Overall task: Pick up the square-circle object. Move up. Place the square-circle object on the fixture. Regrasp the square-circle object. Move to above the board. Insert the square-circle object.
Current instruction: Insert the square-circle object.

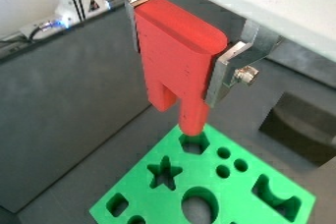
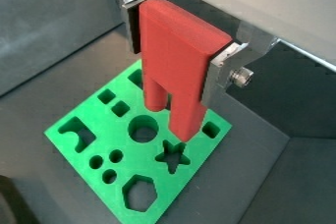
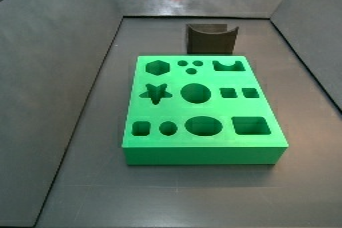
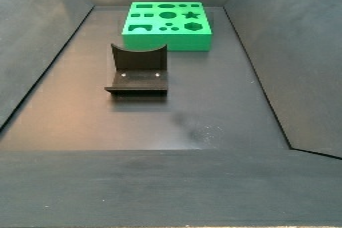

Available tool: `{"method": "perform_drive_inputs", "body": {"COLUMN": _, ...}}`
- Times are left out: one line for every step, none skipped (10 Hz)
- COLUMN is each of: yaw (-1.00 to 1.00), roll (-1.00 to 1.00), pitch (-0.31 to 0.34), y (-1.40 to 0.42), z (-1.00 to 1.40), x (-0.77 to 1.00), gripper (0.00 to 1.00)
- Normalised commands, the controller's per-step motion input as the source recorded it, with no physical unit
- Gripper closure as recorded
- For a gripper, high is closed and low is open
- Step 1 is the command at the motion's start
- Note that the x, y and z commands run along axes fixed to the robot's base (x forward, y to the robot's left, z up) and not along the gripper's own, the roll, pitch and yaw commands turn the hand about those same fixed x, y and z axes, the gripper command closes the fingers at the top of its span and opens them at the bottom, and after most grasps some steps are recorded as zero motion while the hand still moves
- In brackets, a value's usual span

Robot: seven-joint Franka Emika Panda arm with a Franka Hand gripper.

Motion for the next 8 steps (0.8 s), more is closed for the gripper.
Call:
{"method": "perform_drive_inputs", "body": {"yaw": 0.14, "roll": 0.03, "pitch": 0.000, "y": 0.00, "z": -0.79, "x": 0.05, "gripper": 1.00}}
{"method": "perform_drive_inputs", "body": {"yaw": 0.30, "roll": 0.03, "pitch": -0.036, "y": -0.39, "z": -0.63, "x": 0.00, "gripper": 1.00}}
{"method": "perform_drive_inputs", "body": {"yaw": 0.30, "roll": 0.00, "pitch": -0.090, "y": -0.54, "z": -0.61, "x": 0.00, "gripper": 1.00}}
{"method": "perform_drive_inputs", "body": {"yaw": 0.31, "roll": -0.01, "pitch": -0.194, "y": -0.54, "z": -0.75, "x": 0.00, "gripper": 1.00}}
{"method": "perform_drive_inputs", "body": {"yaw": 0.29, "roll": 0.00, "pitch": -0.217, "y": -0.58, "z": -0.75, "x": -0.01, "gripper": 1.00}}
{"method": "perform_drive_inputs", "body": {"yaw": 0.27, "roll": 0.00, "pitch": -0.214, "y": -0.58, "z": -0.76, "x": -0.02, "gripper": 1.00}}
{"method": "perform_drive_inputs", "body": {"yaw": 0.27, "roll": 0.00, "pitch": -0.227, "y": -0.46, "z": -0.72, "x": -0.04, "gripper": 1.00}}
{"method": "perform_drive_inputs", "body": {"yaw": 0.26, "roll": -0.01, "pitch": -0.244, "y": -0.38, "z": -0.68, "x": 0.00, "gripper": 1.00}}
